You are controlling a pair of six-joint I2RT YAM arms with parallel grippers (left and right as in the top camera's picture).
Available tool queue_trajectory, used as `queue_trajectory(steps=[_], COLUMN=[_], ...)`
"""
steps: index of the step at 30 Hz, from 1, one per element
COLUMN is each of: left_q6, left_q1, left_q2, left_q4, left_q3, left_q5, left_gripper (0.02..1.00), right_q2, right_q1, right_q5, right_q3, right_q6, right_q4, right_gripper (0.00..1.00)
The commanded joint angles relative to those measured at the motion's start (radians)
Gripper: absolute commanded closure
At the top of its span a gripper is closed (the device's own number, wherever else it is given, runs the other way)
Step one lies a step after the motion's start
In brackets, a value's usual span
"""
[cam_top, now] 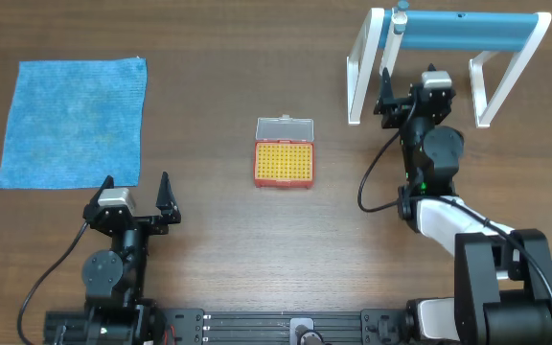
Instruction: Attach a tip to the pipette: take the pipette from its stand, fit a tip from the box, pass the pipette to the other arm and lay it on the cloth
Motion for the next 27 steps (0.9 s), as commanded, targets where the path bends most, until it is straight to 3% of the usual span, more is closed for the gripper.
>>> queue_trajectory(steps=[1, 10, 27], left_q6=[0.002, 0.002, 0.002], left_q1=[0.004, 0.004, 0.004], left_q2=[-0.005, -0.005, -0.005], left_q4=[-0.006, -0.006, -0.006], left_q3=[-0.002, -0.002, -0.002], left_q5=[-0.008, -0.008, -0.008], left_gripper=[0.020, 0.023, 0.023], right_q2=[0.006, 0.006, 0.083], right_q1=[0.008, 0.009, 0.024], right_q5=[0.006, 0.006, 0.010], right_q3=[0.084, 0.139, 0.205], right_q6=[0.035, 0.034, 0.033], right_q4=[-0.118, -0.230, -0.244], right_gripper=[0.176, 0.176, 0.176])
